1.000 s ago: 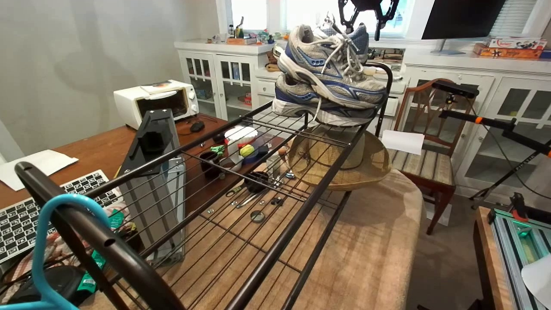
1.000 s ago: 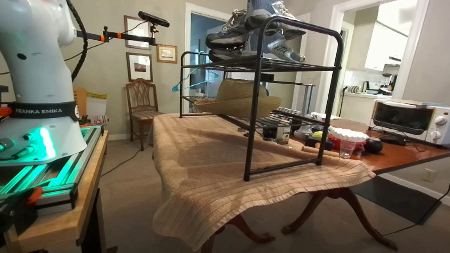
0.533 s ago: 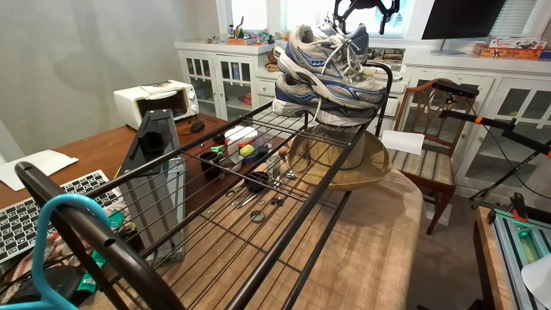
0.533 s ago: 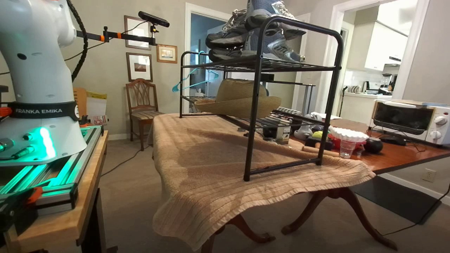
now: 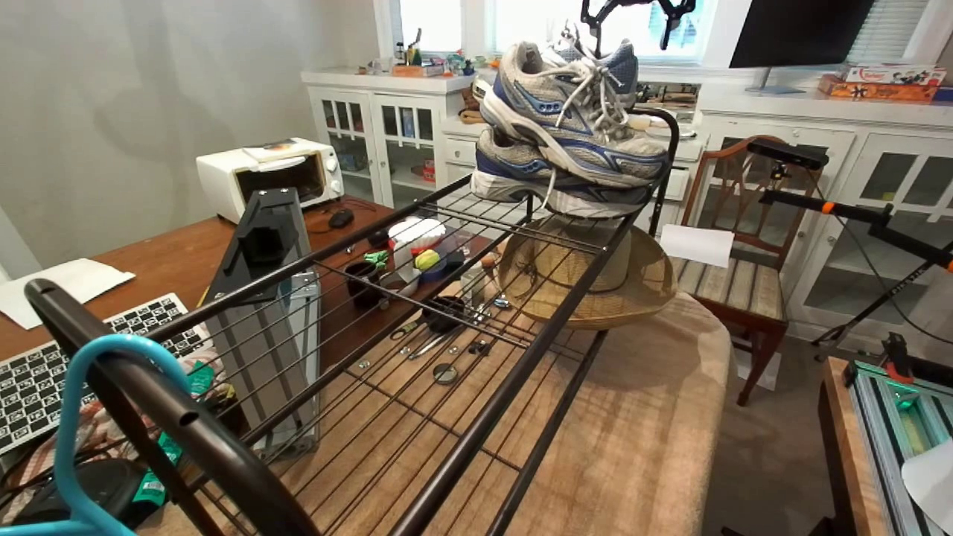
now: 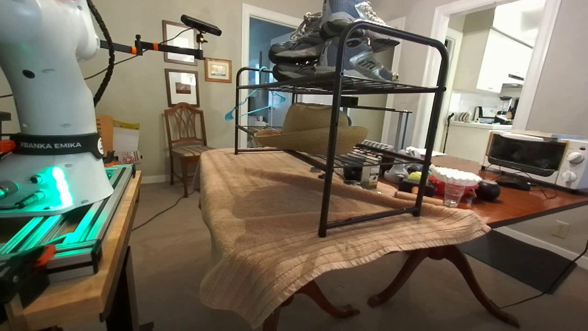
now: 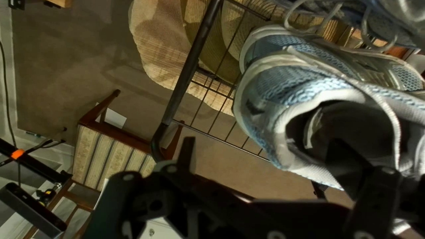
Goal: Stack up the trainers
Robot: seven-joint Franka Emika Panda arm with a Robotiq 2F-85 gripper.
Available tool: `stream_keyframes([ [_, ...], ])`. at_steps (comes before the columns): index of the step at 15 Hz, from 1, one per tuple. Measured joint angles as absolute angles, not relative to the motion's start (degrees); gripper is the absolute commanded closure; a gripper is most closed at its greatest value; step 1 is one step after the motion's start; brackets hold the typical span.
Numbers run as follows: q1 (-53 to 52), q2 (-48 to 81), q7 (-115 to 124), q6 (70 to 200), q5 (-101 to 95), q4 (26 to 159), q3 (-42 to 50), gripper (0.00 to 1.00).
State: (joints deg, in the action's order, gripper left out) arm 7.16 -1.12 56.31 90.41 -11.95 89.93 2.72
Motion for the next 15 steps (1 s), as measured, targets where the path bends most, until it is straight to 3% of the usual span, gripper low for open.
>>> stream_keyframes([
  [15, 7.37, -11.18, 41.76, 100.85, -4.77, 97.83, 5.70, 0.00],
])
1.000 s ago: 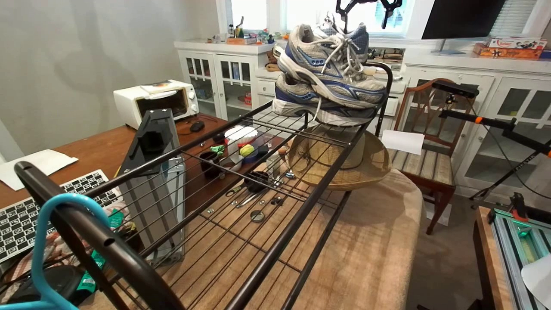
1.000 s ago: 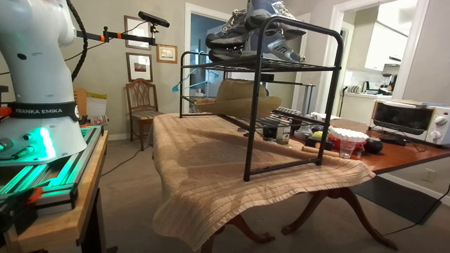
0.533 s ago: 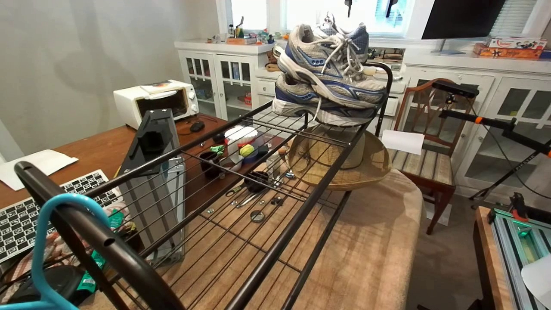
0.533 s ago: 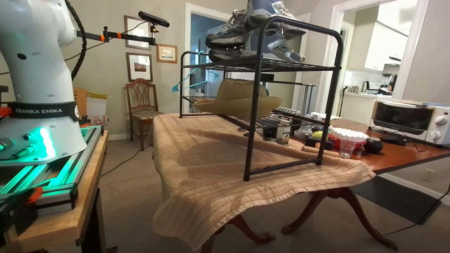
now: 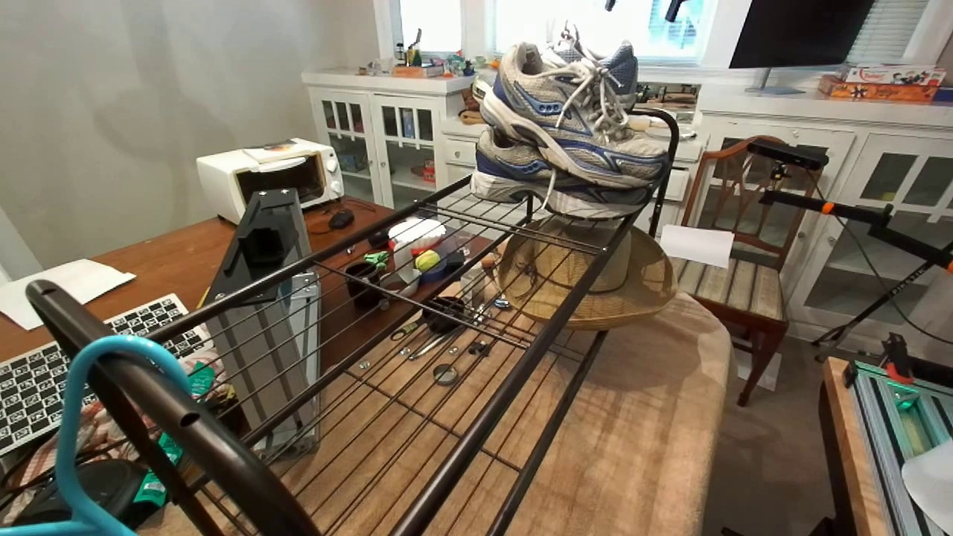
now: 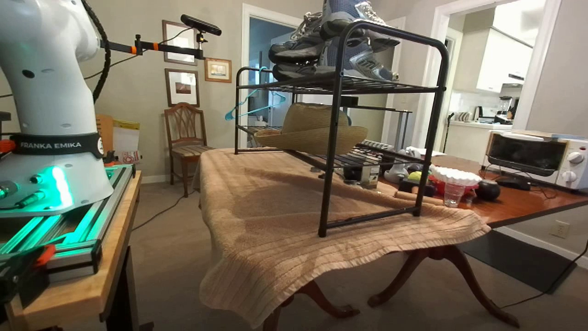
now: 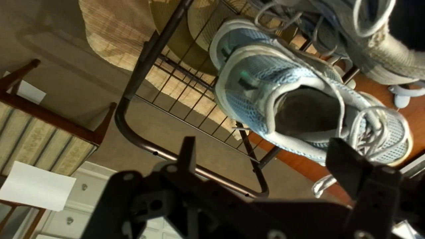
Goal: Stack up the trainers
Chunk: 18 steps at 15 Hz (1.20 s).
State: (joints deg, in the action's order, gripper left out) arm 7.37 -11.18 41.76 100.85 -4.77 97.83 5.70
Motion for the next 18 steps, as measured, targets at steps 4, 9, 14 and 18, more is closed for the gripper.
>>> stream_keyframes([
  [4, 7.76, -15.45, 31.07, 100.83, -2.42, 102.73, 7.13, 0.00],
  [9, 8.38, -20.64, 16.85, 100.83, -2.40, 108.49, 7.76, 0.00],
  [14, 8.36, -25.47, 5.47, 101.43, -2.42, 115.14, 7.96, 0.00],
  [18, 8.06, -28.04, -1.09, 101.64, -2.42, 119.04, 8.01, 0.00],
])
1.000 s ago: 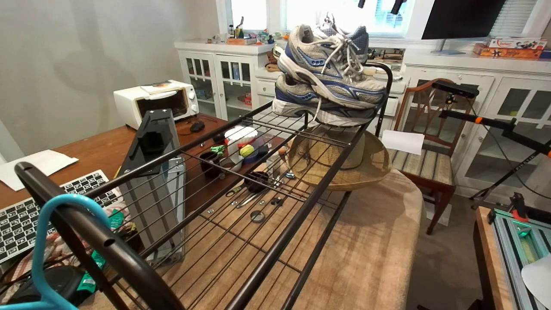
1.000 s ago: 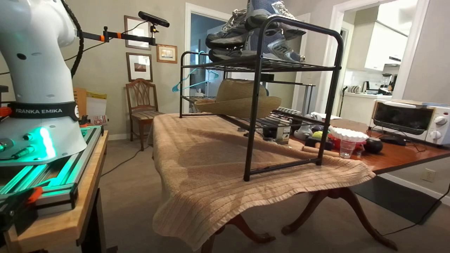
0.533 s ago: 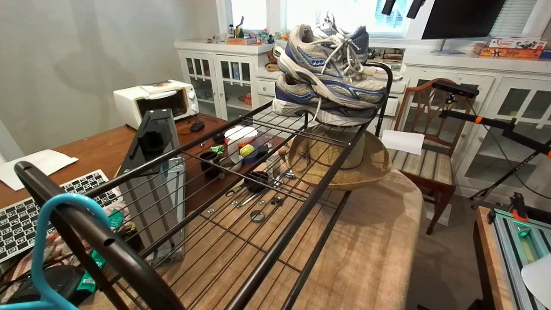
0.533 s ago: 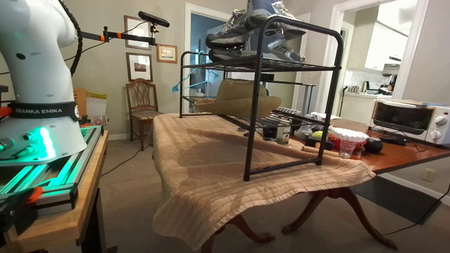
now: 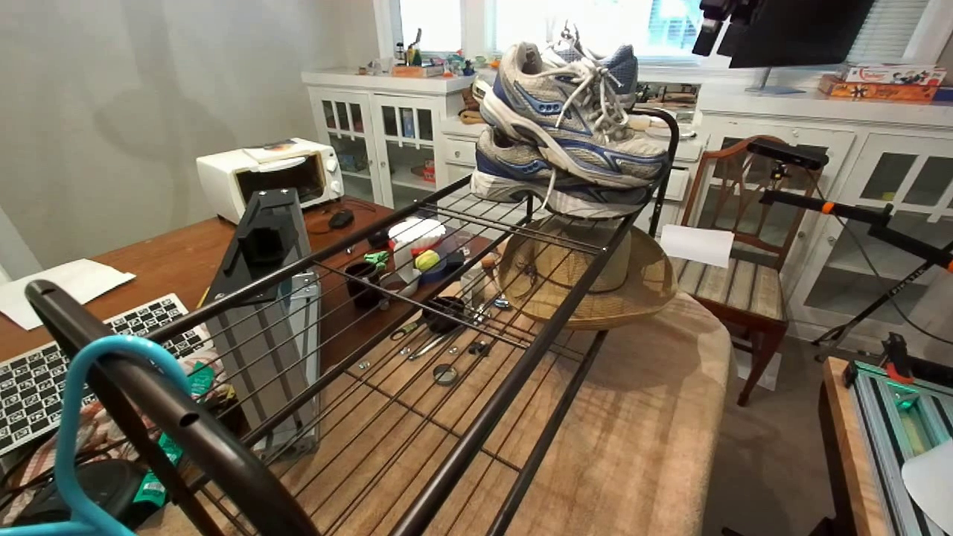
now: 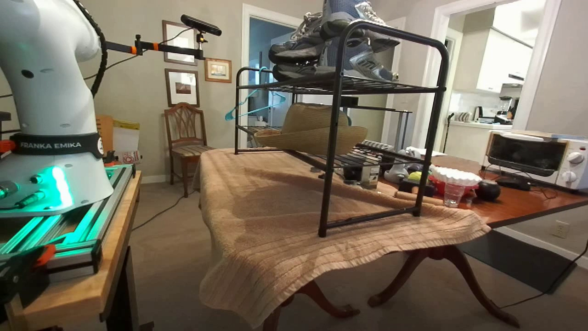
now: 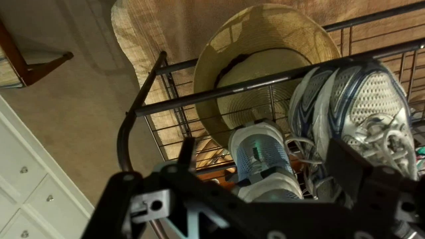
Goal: Stack up the trainers
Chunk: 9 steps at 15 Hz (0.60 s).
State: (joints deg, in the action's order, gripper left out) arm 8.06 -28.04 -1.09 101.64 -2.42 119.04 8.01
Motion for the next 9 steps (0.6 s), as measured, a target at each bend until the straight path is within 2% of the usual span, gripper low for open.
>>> stream_keyframes([
  [9, 6.48, -30.24, -7.13, 102.28, -1.67, 122.66, 8.10, 0.00],
])
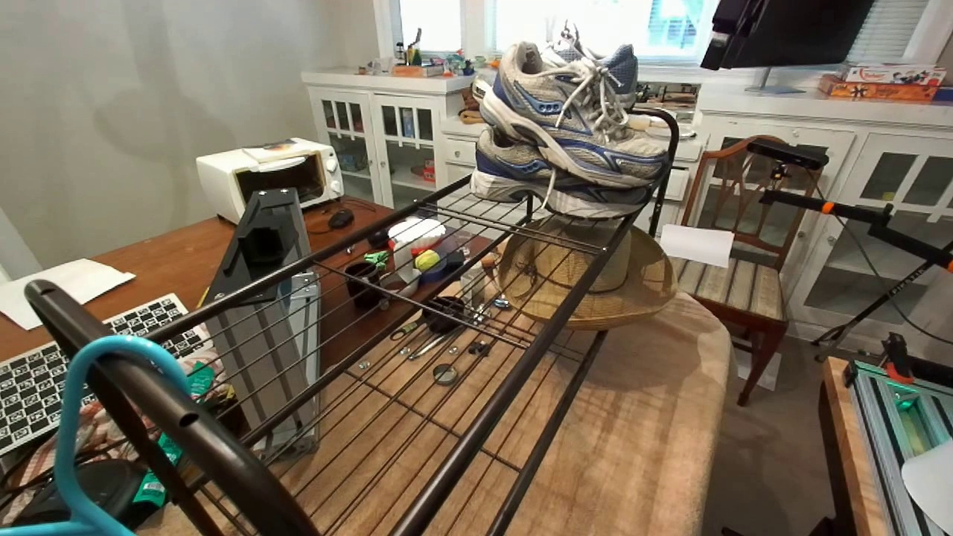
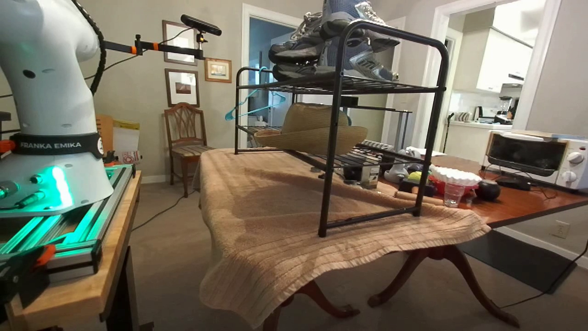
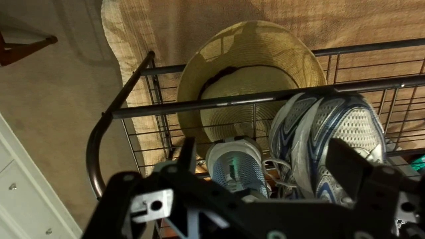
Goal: Stack up the trainers
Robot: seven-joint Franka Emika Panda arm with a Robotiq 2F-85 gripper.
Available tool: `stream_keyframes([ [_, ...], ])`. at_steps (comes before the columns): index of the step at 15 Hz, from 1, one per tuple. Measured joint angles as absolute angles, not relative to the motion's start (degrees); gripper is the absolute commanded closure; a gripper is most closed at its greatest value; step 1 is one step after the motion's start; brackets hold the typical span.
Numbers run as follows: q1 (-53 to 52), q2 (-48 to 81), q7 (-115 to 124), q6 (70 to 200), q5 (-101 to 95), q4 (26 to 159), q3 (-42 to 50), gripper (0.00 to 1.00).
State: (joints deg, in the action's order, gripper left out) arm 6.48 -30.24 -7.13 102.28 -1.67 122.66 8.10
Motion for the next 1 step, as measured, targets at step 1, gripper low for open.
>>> stream_keyframes([
  [1, 6.48, -30.24, -7.13, 102.28, -1.67, 122.63, 8.10, 0.00],
])
